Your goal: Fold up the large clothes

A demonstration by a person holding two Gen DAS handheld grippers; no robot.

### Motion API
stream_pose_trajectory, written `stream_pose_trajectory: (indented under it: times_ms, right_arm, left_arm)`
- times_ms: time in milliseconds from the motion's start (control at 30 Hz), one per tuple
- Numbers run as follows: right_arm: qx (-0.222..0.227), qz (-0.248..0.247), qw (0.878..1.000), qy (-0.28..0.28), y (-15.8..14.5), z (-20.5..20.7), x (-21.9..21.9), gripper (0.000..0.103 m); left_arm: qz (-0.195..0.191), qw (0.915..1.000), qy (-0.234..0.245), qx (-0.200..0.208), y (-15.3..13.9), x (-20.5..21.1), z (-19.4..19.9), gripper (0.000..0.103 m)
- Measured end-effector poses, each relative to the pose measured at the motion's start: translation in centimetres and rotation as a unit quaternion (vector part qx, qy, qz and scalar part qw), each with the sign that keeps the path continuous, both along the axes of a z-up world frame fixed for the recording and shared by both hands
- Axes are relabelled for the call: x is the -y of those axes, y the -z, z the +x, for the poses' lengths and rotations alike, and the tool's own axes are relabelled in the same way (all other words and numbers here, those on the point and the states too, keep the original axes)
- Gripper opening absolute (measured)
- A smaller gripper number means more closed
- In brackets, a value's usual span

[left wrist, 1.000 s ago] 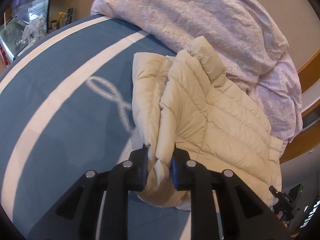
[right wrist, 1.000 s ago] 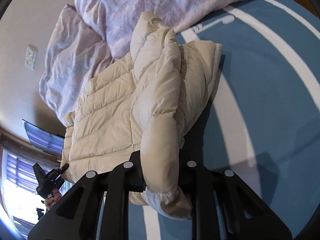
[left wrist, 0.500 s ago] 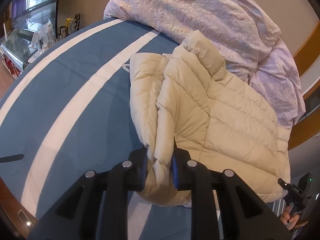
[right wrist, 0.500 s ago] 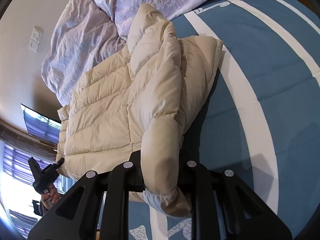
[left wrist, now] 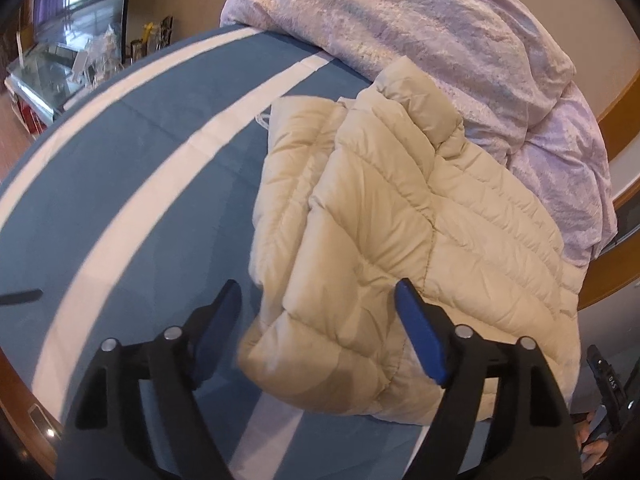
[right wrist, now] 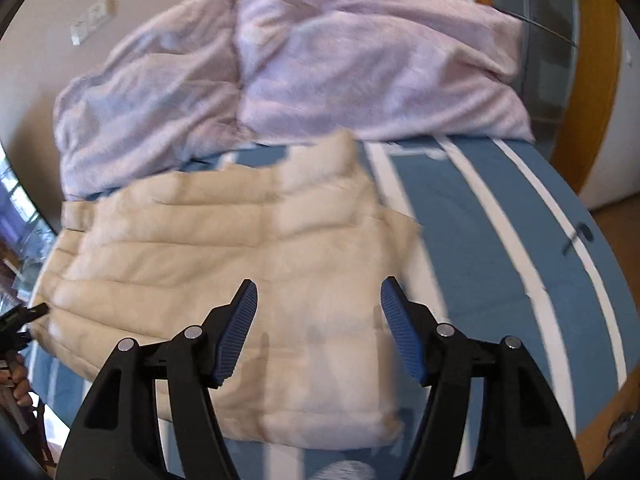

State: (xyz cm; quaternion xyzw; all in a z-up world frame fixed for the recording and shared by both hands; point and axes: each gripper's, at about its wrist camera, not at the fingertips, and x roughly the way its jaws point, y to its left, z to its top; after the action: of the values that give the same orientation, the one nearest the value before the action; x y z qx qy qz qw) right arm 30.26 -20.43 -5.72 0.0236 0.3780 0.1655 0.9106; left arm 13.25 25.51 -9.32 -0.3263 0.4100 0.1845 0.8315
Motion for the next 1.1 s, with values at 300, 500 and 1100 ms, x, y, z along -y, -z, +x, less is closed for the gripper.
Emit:
stream_pose_trajectory:
  times_ms: [300,500,1100]
  right_arm:
    - [-0.026,-0.002,0.997,-0.07,2.7,-1.0,-7.7,0.066]
    - [-0.01,-0.01,0.998,-0.064,3.5,-2.1,-9.6,0.066]
    - [0.006,-0.056,0.997,-0.053,6.3,-3.6,-13.4,0.065]
  left_arm:
    - [-0.03,0.9995,-0.011,0.002,0.9,0.2,0.5,0.081]
    - [-0.046,0.9986,-0.023,0.01,1.2,-0.1,0.5,0.081]
    - [-0.05,0.9976,-0.038,0.027,1.4,-0.1,1.2,0.081]
